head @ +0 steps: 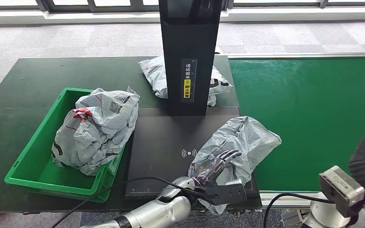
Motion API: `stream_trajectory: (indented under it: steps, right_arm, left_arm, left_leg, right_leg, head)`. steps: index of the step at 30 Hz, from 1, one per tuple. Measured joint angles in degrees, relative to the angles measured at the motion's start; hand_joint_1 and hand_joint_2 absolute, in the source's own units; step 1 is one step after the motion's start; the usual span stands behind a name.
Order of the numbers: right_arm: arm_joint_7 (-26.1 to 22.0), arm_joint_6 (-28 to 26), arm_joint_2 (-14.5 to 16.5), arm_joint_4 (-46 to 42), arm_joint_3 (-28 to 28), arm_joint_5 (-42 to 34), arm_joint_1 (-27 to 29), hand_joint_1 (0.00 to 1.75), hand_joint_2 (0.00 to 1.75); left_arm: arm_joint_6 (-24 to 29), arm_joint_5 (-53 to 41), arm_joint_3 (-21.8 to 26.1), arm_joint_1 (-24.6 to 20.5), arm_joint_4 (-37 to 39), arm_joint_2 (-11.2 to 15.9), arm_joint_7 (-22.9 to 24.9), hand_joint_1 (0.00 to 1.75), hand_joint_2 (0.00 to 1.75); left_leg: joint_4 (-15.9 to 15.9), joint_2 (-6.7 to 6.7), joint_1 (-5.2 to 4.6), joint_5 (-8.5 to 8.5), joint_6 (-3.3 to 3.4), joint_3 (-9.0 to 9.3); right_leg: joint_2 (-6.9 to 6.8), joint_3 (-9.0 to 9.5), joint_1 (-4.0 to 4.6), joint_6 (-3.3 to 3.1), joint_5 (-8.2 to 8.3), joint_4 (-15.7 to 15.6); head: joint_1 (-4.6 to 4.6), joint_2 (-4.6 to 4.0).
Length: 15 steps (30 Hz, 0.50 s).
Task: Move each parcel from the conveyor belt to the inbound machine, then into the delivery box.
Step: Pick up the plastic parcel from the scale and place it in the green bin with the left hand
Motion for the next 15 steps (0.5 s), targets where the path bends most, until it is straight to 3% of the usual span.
stream_trajectory:
  steps: [9,12,15]
  right_arm:
    - [0.0,0.0,0.1,0.6,0.0,0.2,-0.3,0.0,1.75]
    - [0.0,0.0,0.1,0.6,0.0,0.1,-0.3,0.0,1.75]
    - [0.0,0.0,0.1,0.7,0.0,0.1,-0.3,0.0,1.75]
  left_arm:
    - [2.9,-13.0,-9.1,-1.5,3.4,0.0,19.7,0.0,1.75]
    - [3.2,-15.8,-12.0,-2.2,4.2,0.0,24.0,0.02,1.75]
    - [3.2,-17.2,-14.1,-2.4,4.9,0.0,26.2,1.29,1.75]
  left_leg:
    - [0.0,0.0,0.0,0.0,0.0,0.0]
    - [0.0,0.01,0.0,-0.01,0.0,0.02]
    - [0.0,0.02,0.0,-0.02,-0.01,0.04]
  right_leg:
    - [0.0,0.01,0.0,0.0,0.0,0.0]
    - [0.0,0.02,0.01,0.0,0.0,0.0]
    - [0.01,0.03,0.01,-0.01,0.01,0.0]
  head:
    - [-0.01,0.0]
    - [-0.02,0.0]
    - [-0.02,0.0]
